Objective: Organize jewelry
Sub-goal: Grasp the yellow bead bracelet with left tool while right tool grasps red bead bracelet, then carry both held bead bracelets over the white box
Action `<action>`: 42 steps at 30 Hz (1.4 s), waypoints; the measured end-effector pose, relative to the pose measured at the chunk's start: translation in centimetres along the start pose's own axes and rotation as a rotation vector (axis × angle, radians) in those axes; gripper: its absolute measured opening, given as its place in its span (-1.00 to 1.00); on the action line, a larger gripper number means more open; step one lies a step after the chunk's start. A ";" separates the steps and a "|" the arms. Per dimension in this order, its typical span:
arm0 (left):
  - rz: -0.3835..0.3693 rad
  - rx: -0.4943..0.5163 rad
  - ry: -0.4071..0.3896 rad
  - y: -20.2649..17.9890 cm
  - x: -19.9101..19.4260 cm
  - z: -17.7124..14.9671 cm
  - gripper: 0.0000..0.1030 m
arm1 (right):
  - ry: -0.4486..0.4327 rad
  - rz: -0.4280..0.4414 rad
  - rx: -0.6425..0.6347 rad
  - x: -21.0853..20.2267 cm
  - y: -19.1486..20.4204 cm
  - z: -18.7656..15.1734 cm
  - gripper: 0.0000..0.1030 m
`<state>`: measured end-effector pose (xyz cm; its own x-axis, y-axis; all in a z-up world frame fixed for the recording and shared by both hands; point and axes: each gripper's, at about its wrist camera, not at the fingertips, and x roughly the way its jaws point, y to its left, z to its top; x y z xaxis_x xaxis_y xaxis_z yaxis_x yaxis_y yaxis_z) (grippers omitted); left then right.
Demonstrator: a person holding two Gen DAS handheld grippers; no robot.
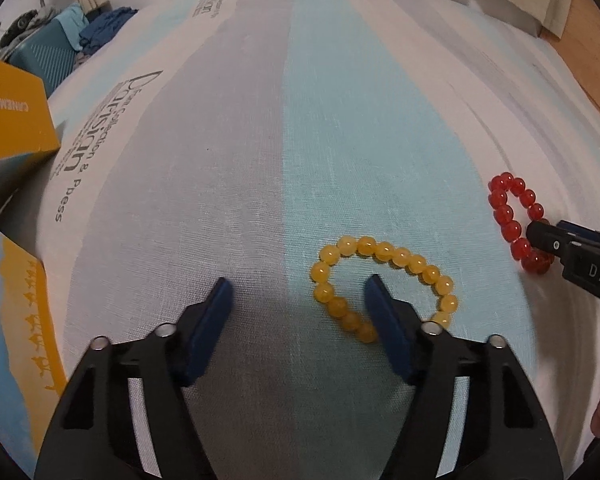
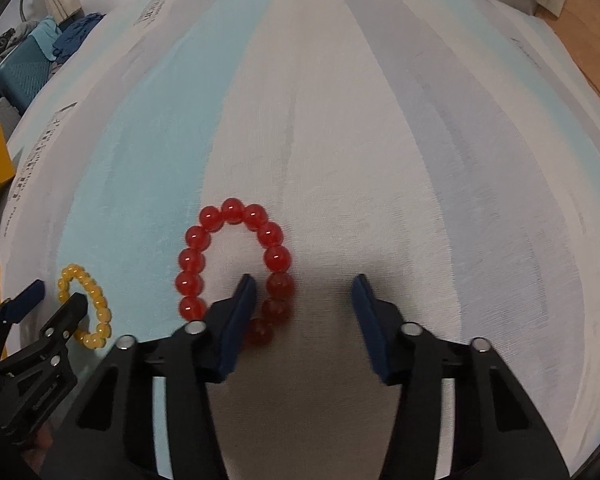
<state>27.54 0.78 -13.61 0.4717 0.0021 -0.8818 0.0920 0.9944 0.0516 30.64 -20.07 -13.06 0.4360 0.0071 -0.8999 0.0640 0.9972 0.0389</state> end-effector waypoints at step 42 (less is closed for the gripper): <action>-0.164 -0.058 -0.086 0.8 -9.1 1.2 -0.83 | -0.170 0.096 0.003 -8.4 0.4 0.5 -0.75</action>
<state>24.38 1.47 -4.93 0.5277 -0.1669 -0.8329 0.1241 0.9851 -0.1188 27.48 -19.73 -5.31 0.5856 0.0890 -0.8057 0.0175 0.9923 0.1224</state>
